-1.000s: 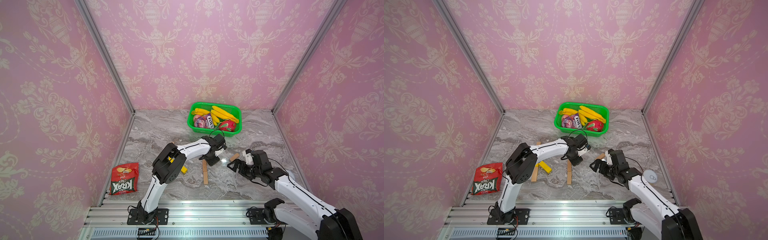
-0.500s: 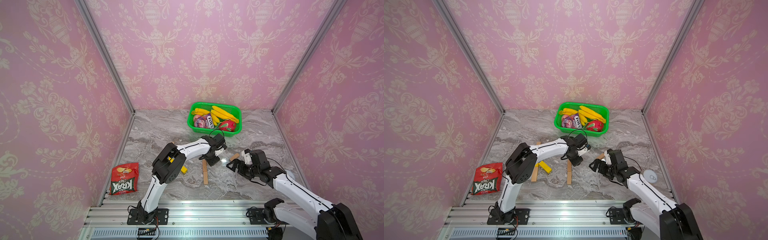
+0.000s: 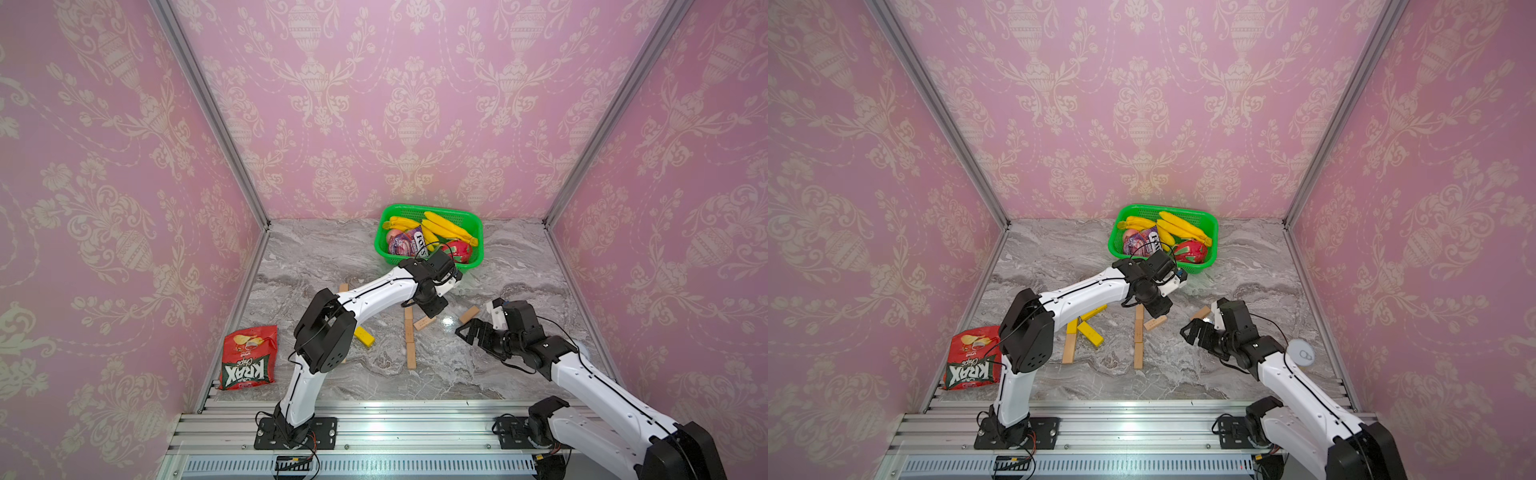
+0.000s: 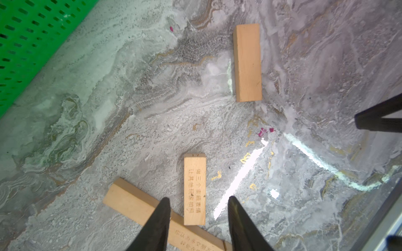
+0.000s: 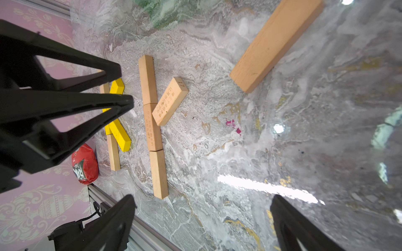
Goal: Assemble the letter k with building blocks
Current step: Assemble the building block at the center of the board.
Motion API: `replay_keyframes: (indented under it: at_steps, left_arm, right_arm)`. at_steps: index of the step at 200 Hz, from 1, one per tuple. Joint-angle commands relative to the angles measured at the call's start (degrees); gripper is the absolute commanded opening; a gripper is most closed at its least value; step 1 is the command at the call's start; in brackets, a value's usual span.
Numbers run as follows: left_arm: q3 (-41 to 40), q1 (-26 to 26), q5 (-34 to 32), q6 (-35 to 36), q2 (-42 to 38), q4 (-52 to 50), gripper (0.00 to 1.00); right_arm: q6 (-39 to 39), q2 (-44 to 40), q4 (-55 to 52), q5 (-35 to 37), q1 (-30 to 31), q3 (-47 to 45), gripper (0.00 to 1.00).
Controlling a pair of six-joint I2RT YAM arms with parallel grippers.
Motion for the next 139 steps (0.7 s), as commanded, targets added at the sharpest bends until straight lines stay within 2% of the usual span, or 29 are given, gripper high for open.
replay_keyframes:
  at_steps: [1, 19, 45, 72, 84, 105, 139]
  left_arm:
    - [-4.69, 2.07, 4.74, -3.57, -6.83, 1.95, 0.49]
    - [-9.81, 3.92, 7.36, -5.56, -11.61, 5.20, 0.59]
    - [-15.51, 6.56, 10.78, -5.96, -16.93, 7.30, 0.75]
    - [-19.41, 9.89, 16.10, -5.96, -20.40, 7.72, 0.83]
    - [-20.39, 11.21, 18.63, -6.57, -21.36, 7.67, 0.85]
    - [-21.58, 12.07, 22.61, -7.85, -23.23, 7.84, 0.99]
    - [-23.49, 13.42, 23.95, -8.35, -27.15, 5.96, 0.99]
  right_arm:
    - [-1.67, 1.51, -4.59, 2.89, 0.35, 3.71, 1.00]
    - [-1.57, 5.13, -7.92, 6.94, 0.28, 7.49, 1.00]
    - [0.87, 11.80, -7.15, 10.41, -0.87, 11.84, 1.00]
    - [2.20, 22.06, -7.10, 12.97, -1.46, 18.92, 1.00]
    - [2.43, 25.56, -7.20, 13.56, -1.55, 21.58, 0.97]
    - [3.12, 29.60, -6.65, 14.77, -1.58, 24.21, 0.93]
    - [3.71, 31.59, -7.04, 16.84, -1.83, 25.12, 0.87]
